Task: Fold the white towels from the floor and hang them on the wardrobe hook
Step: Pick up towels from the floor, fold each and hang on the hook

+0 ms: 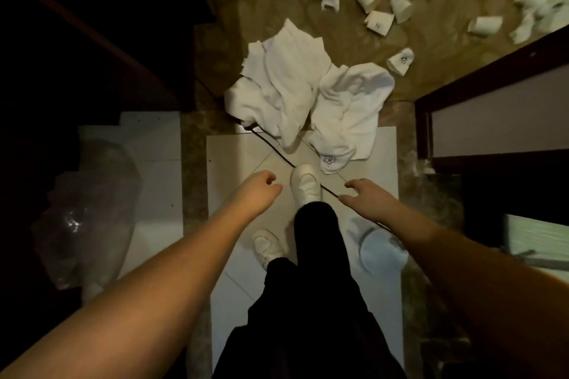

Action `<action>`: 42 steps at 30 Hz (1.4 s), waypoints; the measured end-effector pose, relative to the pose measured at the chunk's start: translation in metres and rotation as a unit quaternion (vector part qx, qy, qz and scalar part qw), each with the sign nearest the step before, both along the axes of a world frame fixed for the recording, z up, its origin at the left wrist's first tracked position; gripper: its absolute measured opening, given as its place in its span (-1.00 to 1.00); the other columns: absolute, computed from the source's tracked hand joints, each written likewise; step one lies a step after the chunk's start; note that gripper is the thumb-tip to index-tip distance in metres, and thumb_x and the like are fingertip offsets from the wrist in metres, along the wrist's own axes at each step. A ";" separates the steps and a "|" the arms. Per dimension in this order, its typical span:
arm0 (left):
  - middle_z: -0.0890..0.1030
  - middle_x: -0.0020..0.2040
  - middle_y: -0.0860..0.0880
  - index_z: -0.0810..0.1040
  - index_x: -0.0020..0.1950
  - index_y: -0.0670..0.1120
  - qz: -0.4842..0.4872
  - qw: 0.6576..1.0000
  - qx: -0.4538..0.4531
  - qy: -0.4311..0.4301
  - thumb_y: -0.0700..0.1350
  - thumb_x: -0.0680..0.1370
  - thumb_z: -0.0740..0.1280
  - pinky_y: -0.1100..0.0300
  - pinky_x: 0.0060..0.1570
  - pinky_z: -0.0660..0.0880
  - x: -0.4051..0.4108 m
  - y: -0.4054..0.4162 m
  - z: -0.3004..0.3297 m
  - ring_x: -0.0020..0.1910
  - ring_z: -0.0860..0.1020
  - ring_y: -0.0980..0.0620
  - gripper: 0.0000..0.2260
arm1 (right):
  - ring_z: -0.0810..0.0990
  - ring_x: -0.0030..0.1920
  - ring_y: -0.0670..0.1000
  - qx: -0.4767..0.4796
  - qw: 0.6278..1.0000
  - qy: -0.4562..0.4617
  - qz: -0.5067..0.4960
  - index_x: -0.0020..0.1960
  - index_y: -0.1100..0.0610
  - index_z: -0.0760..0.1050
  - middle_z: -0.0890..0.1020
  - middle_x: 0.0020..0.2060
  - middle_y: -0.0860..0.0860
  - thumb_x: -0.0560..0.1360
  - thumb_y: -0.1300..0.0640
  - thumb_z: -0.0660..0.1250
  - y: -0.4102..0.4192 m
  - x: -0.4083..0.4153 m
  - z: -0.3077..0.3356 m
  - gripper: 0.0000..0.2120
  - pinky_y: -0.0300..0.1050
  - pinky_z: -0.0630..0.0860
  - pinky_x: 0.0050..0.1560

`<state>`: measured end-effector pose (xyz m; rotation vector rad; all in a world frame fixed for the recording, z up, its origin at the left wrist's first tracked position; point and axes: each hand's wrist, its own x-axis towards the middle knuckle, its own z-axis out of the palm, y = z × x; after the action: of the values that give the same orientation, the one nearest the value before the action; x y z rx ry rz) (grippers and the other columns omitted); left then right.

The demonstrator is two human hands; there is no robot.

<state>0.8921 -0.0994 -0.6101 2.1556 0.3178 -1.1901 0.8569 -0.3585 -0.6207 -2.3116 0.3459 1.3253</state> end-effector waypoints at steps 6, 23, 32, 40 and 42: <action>0.61 0.10 -0.11 0.56 0.06 -0.07 0.194 0.975 -0.039 0.098 -0.04 0.60 0.33 0.01 0.11 0.52 0.085 -0.016 -0.106 0.00 0.58 -0.06 -0.88 | 0.49 0.35 0.15 0.044 0.990 0.029 -0.129 0.46 0.14 0.43 0.52 0.38 0.15 0.60 -0.13 0.30 0.004 0.096 -0.108 -0.47 -0.07 0.36 0.28; 0.61 0.13 -0.04 0.49 0.19 0.01 0.293 0.942 -0.110 0.123 0.04 0.65 0.29 0.16 -0.04 0.53 0.237 -0.072 -0.327 0.13 0.59 -0.08 -0.83 | 0.48 0.37 0.18 0.197 0.919 0.014 -0.342 0.59 0.15 0.16 0.43 0.46 0.12 0.58 0.11 0.40 0.048 0.251 -0.324 -0.32 0.15 0.46 0.38; 0.47 -0.36 -0.01 0.46 -0.23 -0.09 0.212 0.973 -0.088 0.027 -0.04 0.61 0.37 0.25 -0.31 0.42 0.226 -0.068 -0.255 -0.39 0.44 0.14 -0.75 | 0.58 -0.05 -0.08 0.177 0.930 0.006 -0.323 0.27 0.10 0.45 0.61 -0.02 -0.05 0.51 0.07 0.48 0.047 0.221 -0.249 -0.61 -0.24 0.47 -0.09; 0.51 -0.24 0.04 0.45 -0.23 0.04 0.249 0.968 -0.032 0.017 -0.03 0.62 0.26 0.10 -0.14 0.47 0.235 -0.065 -0.158 -0.09 0.49 -0.06 -0.78 | 0.53 -0.18 -0.07 0.250 0.910 -0.022 -0.329 0.01 -0.01 0.47 0.58 -0.20 -0.04 0.53 0.16 0.45 0.054 0.221 -0.148 -0.83 -0.23 0.42 -0.11; 0.60 -0.03 0.00 0.58 -0.01 0.01 0.274 0.960 -0.055 0.019 0.11 0.60 0.30 0.08 0.00 0.49 0.235 -0.064 -0.132 0.05 0.53 -0.06 -0.80 | 0.50 -0.25 -0.16 0.294 0.902 -0.018 -0.317 -0.03 -0.01 0.47 0.55 -0.24 -0.08 0.54 0.21 0.41 0.066 0.222 -0.115 -0.83 -0.31 0.40 -0.17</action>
<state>1.1273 -0.1634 -0.7420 1.7808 0.7875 -0.9009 1.0794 -0.2922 -0.7354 -1.5237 0.5410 0.8875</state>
